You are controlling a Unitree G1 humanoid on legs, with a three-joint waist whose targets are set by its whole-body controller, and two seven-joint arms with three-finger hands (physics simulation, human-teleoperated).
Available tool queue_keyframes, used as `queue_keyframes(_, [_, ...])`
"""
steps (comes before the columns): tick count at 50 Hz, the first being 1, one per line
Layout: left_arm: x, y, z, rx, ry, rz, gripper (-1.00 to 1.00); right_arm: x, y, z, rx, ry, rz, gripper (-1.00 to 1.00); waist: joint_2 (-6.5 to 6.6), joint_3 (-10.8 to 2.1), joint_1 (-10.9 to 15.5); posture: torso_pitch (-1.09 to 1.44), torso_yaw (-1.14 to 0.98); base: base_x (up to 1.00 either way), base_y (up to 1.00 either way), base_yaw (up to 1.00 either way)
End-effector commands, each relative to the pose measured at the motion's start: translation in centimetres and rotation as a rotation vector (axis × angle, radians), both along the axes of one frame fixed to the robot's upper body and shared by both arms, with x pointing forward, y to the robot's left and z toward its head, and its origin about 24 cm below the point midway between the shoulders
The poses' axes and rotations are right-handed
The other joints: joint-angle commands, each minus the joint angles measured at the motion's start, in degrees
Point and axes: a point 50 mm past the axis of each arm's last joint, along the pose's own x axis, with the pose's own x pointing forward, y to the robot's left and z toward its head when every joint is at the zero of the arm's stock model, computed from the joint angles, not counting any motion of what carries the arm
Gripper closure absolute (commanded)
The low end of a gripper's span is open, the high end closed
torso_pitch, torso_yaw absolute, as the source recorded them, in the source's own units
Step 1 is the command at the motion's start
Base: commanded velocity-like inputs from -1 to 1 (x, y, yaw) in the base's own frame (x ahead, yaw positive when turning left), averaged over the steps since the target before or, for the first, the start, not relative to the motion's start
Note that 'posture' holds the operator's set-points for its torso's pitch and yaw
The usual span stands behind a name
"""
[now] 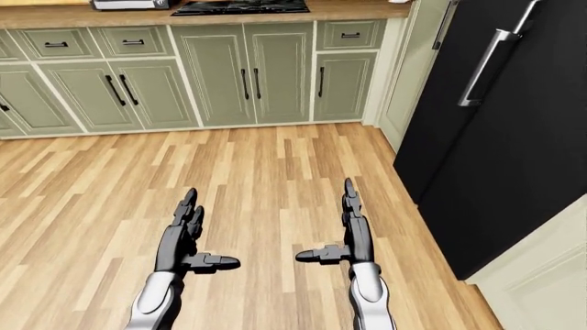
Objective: Navigate to the hood.
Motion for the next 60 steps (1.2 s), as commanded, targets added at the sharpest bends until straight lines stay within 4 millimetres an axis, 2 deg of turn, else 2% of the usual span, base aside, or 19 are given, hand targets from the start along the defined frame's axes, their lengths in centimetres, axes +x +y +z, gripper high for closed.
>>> queue_keyframes(1, [0.68,0.47,2.27,0.011,-0.117,0.016,-1.0,0.87,0.78,2.46,-0.001,-0.121,0.033,-1.0,-0.05,-0.84,0.3,0.0,0.0,0.43,0.16,0.0])
queue_keyframes(7, [0.68,0.47,2.27,0.011,-0.117,0.016,-1.0,0.81,0.8,2.5,-0.002,-0.121,0.033,-1.0,1.88,-0.55,-0.2,0.0,0.0,0.43,0.23,0.0])
queue_keyframes(13, [0.68,0.47,2.27,0.011,-0.117,0.016,-1.0,0.89,0.79,2.34,-0.003,-0.121,0.033,-1.0,7.02,-2.22,0.0,0.0,0.0,0.43,0.32,0.0])
queue_keyframes(14, [0.68,0.47,2.27,0.011,-0.117,0.016,-1.0,0.85,0.8,2.41,-0.003,-0.121,0.033,-1.0,6.81,-2.81,0.1,0.0,0.0,0.42,0.35,0.0])
queue_keyframes(16, [0.68,0.47,2.27,0.011,-0.117,0.016,-1.0,0.88,0.78,2.39,-0.002,-0.12,0.032,-1.0,7.12,0.42,0.7,0.0,0.0,0.43,0.36,0.0])
queue_keyframes(17, [0.68,0.47,2.27,0.011,-0.117,0.016,-1.0,0.89,0.77,2.37,-0.002,-0.12,0.032,-1.0,7.22,0.18,1.3,0.0,0.0,0.43,0.36,0.0])
queue_keyframes(29, [0.68,0.47,2.27,0.011,-0.117,0.016,-1.0,0.84,0.68,2.51,0.002,-0.119,0.027,-1.0,1.19,-2.06,2.3,0.0,0.0,0.4,0.38,0.0])
queue_keyframes(30, [0.68,0.47,2.27,0.011,-0.117,0.016,-1.0,0.89,0.67,2.47,0.001,-0.118,0.028,-1.0,2.07,-0.27,1.7,0.0,0.0,0.39,0.38,0.0])
queue_keyframes(31, [0.68,0.47,2.27,0.011,-0.117,0.016,-1.0,0.87,0.67,2.48,0.001,-0.117,0.028,-1.0,0.77,0.85,1.7,0.0,0.0,0.4,0.38,0.0])
queue_keyframes(33, [0.68,0.47,2.27,0.011,-0.117,0.016,-1.0,0.9,0.66,2.47,0.002,-0.116,0.028,-1.0,0.47,-0.86,0.7,0.0,0.0,0.39,0.38,0.0])
queue_keyframes(36, [0.68,0.47,2.27,0.011,-0.117,0.016,-1.0,0.96,0.68,2.38,0.003,-0.117,0.03,-1.0,0.42,-0.73,0.0,0.0,0.0,0.34,0.38,0.0])
queue_keyframes(40, [0.68,0.47,2.27,0.011,-0.117,0.016,-1.0,0.88,0.77,2.41,0.0,-0.119,0.034,-1.0,4.6,-1.65,0.2,0.0,0.0,0.11,0.25,0.0])
queue_keyframes(41, [0.68,0.47,2.27,0.011,-0.117,0.016,-1.0,0.93,0.77,2.33,-0.003,-0.119,0.035,-1.0,6.74,-1.83,0.8,0.0,0.0,0.06,0.23,0.0])
queue_keyframes(42, [0.68,0.47,2.27,0.011,-0.117,0.016,-1.0,0.91,0.8,2.34,-0.005,-0.119,0.037,-1.0,9.57,-3.82,1.0,0.0,0.0,0.08,0.23,0.0])
queue_keyframes(43, [0.68,0.47,2.27,0.011,-0.117,0.016,-1.0,0.89,0.8,2.36,-0.006,-0.119,0.037,-1.0,7.37,-1.83,1.4,0.0,0.0,0.06,0.23,0.0])
queue_keyframes(44, [0.68,0.47,2.27,0.011,-0.117,0.016,-1.0,0.95,0.8,2.27,-0.007,-0.119,0.038,-1.0,7.62,-1.29,1.5,0.0,0.0,0.06,0.23,0.0])
queue_keyframes(56, [0.68,0.47,2.27,0.011,-0.117,0.016,-1.0,0.83,0.87,2.28,-0.011,-0.118,0.04,-1.0,1.51,-2.24,1.2,0.0,0.0,0.09,0.17,0.0])
queue_keyframes(58, [0.68,0.47,2.27,0.011,-0.117,0.016,-1.0,0.86,0.87,2.31,-0.013,-0.12,0.04,-1.0,-0.78,-2.72,1.2,0.0,0.0,0.16,0.08,0.0])
queue_keyframes(60, [0.68,0.47,2.27,0.011,-0.117,0.016,-1.0,0.83,0.91,2.37,-0.015,-0.12,0.04,-1.0,0.74,-1.69,0.6,0.0,0.0,0.23,0.16,0.0])
